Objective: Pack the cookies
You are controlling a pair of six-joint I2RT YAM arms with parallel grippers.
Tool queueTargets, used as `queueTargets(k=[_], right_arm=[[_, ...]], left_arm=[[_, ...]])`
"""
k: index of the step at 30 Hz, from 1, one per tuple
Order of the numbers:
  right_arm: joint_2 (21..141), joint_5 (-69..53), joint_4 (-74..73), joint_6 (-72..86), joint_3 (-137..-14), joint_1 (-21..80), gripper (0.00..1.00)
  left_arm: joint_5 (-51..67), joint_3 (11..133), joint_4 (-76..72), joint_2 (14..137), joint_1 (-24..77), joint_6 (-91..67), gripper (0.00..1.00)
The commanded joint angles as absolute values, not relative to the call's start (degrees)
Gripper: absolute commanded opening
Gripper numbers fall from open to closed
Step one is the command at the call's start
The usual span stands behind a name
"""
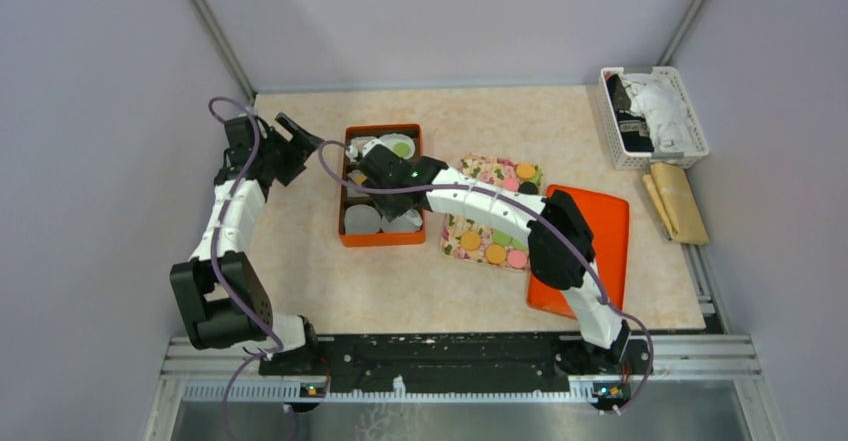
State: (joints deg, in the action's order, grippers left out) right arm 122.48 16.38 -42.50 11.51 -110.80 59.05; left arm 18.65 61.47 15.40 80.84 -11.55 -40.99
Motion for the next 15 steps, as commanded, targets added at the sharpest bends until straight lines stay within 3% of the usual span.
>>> queueTargets(k=[1, 15], right_arm=[[118.4, 18.8, -38.3, 11.6, -112.1, 59.4, 0.43], [98.6, 29.3, -41.4, 15.0, -98.0, 59.4, 0.42]], left_arm=[[19.7, 61.0, 12.9, 79.5, -11.9, -40.4, 0.89], [23.4, 61.7, 13.0, 80.6, -11.8, -40.4, 0.88]])
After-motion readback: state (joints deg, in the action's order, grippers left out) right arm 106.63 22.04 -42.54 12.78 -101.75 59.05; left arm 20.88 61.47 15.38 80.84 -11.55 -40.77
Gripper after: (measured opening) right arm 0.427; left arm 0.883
